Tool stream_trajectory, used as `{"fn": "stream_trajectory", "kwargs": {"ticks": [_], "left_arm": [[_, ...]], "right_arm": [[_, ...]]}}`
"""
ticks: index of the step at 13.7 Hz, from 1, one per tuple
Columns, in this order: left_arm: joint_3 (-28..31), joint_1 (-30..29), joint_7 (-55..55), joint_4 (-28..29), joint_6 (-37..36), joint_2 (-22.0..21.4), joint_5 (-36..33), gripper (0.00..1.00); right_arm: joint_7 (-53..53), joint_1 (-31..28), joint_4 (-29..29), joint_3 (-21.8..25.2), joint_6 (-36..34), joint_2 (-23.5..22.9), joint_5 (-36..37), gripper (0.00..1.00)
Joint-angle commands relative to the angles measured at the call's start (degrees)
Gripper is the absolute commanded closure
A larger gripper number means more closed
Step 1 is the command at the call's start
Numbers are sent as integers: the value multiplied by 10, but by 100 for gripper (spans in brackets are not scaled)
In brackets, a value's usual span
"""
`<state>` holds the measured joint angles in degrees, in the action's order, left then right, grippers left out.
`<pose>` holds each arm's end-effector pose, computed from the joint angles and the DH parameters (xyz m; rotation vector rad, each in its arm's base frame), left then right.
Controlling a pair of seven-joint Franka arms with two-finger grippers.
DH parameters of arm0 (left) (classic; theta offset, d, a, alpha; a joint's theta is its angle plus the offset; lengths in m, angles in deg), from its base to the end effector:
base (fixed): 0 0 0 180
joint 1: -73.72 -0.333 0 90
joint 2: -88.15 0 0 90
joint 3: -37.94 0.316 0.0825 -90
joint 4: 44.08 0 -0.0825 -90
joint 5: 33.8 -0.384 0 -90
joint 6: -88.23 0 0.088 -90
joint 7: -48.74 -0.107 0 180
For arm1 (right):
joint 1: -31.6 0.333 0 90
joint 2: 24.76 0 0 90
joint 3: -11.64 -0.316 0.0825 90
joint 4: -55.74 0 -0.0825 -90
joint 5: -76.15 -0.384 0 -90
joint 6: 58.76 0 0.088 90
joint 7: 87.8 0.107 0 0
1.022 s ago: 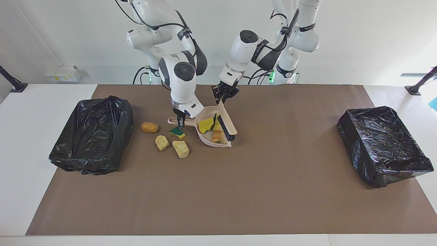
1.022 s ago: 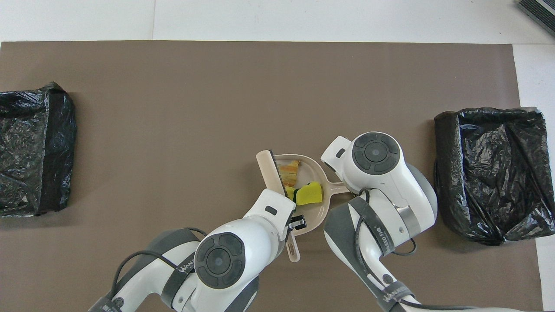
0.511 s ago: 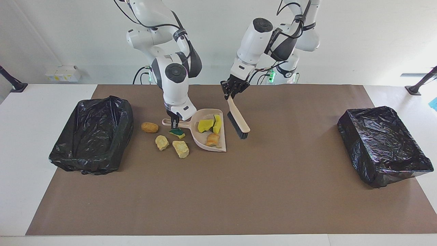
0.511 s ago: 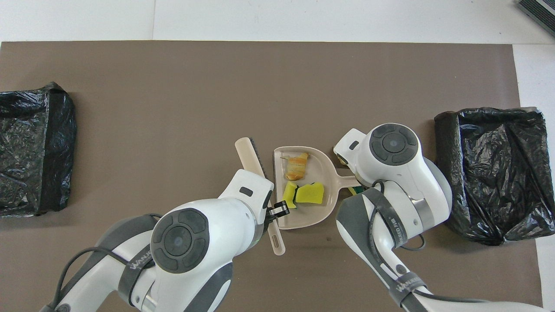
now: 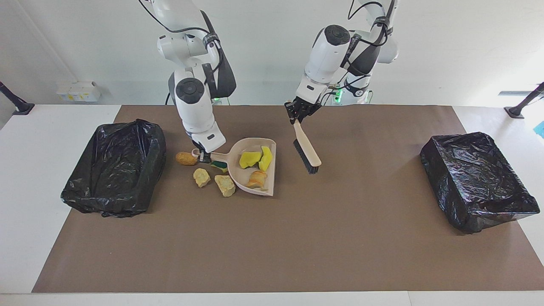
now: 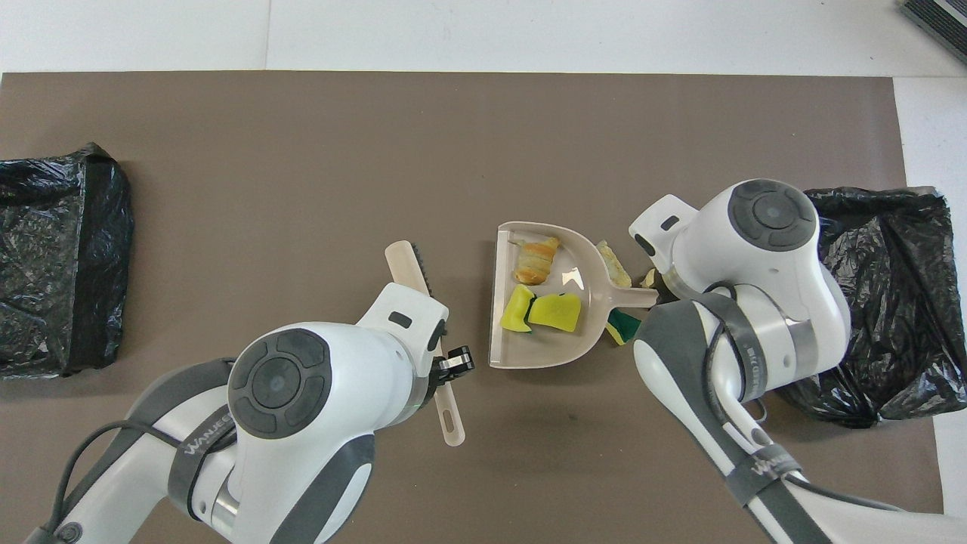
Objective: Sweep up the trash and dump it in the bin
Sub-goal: 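Carry the loaded dustpan with the right gripper over the nearer trash bag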
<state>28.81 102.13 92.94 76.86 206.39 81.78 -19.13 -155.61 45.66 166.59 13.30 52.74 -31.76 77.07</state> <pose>0.4077 -0.3326 0.4709 2.9184 0.3385 -0.1351 0.5608 0.1226 0.4141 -2.3657 -2.0061 0.1654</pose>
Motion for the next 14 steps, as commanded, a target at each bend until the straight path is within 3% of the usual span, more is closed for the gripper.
{"fn": "stream_trajectory", "kwargs": {"ticks": [1,4,8,10,14], "left_arm": [[-4,-24,-49,4,-49,-20,-3,100],[-12,-15,-46,39,-44,-23,-21,100],[-14,83,-31,139,36,-48,-24,100],[-14,142,17,172,69,-55,-24,100],[-17,204,68,230,143,-57,-25,100]], "right_arm": [[-21,-52,-70,-1,-80,8,-17,100],[-23,-137,-109,0,-137,34,-7,100],[-108,-273,-131,8,-159,44,0,100],[-136,-325,-131,9,-146,44,55,100],[-137,-358,-128,10,-92,46,170,100]]}}
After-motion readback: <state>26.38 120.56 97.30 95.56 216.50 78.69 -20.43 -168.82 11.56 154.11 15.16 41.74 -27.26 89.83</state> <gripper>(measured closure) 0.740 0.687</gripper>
